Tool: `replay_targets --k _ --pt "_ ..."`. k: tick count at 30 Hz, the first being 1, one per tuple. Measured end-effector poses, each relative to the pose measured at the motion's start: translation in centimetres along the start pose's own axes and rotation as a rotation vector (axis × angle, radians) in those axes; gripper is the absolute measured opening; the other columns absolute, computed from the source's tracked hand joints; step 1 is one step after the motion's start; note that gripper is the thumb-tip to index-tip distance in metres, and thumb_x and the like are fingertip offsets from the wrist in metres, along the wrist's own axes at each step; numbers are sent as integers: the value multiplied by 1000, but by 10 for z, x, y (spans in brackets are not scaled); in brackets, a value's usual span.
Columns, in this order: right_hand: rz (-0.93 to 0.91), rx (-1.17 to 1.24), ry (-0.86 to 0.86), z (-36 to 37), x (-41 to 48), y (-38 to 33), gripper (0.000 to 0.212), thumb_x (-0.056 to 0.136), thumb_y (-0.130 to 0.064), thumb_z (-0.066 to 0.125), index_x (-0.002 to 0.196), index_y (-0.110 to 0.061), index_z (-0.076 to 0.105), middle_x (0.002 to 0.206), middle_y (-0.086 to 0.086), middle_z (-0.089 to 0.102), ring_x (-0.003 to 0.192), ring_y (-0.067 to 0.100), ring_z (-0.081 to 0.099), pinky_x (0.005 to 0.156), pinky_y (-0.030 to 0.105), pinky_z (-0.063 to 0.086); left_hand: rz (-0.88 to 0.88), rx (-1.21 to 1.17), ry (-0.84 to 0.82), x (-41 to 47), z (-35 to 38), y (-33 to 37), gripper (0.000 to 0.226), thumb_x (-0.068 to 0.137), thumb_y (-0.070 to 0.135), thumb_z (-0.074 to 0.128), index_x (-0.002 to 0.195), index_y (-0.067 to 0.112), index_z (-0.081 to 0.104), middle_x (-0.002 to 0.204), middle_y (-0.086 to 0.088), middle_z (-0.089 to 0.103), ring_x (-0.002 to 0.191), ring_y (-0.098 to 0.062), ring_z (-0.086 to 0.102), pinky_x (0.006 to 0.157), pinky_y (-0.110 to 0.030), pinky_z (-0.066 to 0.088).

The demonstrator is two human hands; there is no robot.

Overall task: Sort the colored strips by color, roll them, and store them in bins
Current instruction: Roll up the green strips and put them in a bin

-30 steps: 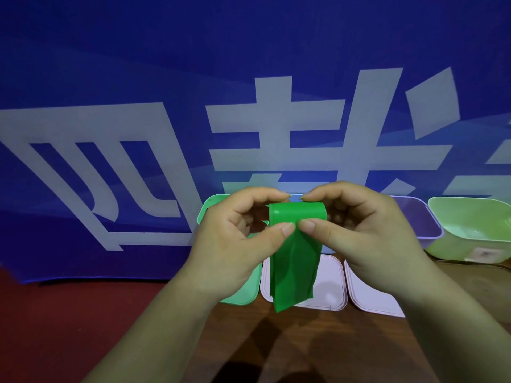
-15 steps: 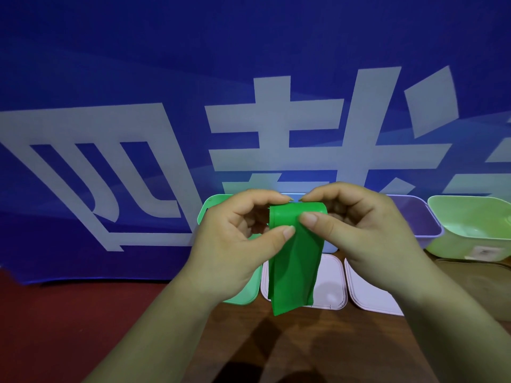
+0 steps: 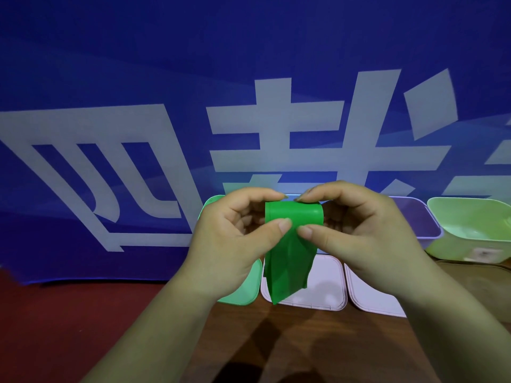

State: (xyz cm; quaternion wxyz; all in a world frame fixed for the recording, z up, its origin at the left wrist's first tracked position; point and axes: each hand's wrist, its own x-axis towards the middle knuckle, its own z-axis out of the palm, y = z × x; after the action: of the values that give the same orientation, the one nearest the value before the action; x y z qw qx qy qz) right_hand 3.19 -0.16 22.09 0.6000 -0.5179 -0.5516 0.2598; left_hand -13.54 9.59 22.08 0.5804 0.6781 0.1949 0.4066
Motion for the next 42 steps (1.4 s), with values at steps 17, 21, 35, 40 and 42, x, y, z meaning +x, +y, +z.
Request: replay_targets --k 17,21,35,40,42 --pt "107 168 79 4 4 -5 29 66 -15 76 95 -13 72 88 4 75 77 18 70 71 24 57 80 42 -67 2 -5 -2 35 75 11 78 108 20 70 108 -11 71 102 -33 67 88 -59 54" --pt "119 134 87 4 3 -8 30 66 -19 74 95 -11 71 79 -3 73 72 8 69 67 17 53 92 35 -74 2 -7 -3 33 75 15 76 107 22 71 105 -10 71 100 -33 67 87 -61 54" --pt "65 58 -2 1 -1 1 50 62 -57 82 103 -31 70 101 6 71 88 33 67 79 49 58 9 -9 -21 -1 -4 -3 32 75 6 75 104 19 71 96 -6 75 91 -24 71 79 -32 58" --pt "19 53 -3 4 -4 0 44 66 -53 81 102 -31 70 99 10 71 87 38 66 74 60 55 -1 9 -4 -2 -4 -2 30 74 18 79 102 21 72 95 -8 74 91 -30 69 76 -30 58" --pt "12 51 2 4 -4 0 43 67 -54 81 102 -31 70 95 12 70 83 44 63 69 62 53 4 19 -16 -2 -5 -2 31 73 27 77 103 23 71 96 -6 74 91 -27 70 77 -29 58"
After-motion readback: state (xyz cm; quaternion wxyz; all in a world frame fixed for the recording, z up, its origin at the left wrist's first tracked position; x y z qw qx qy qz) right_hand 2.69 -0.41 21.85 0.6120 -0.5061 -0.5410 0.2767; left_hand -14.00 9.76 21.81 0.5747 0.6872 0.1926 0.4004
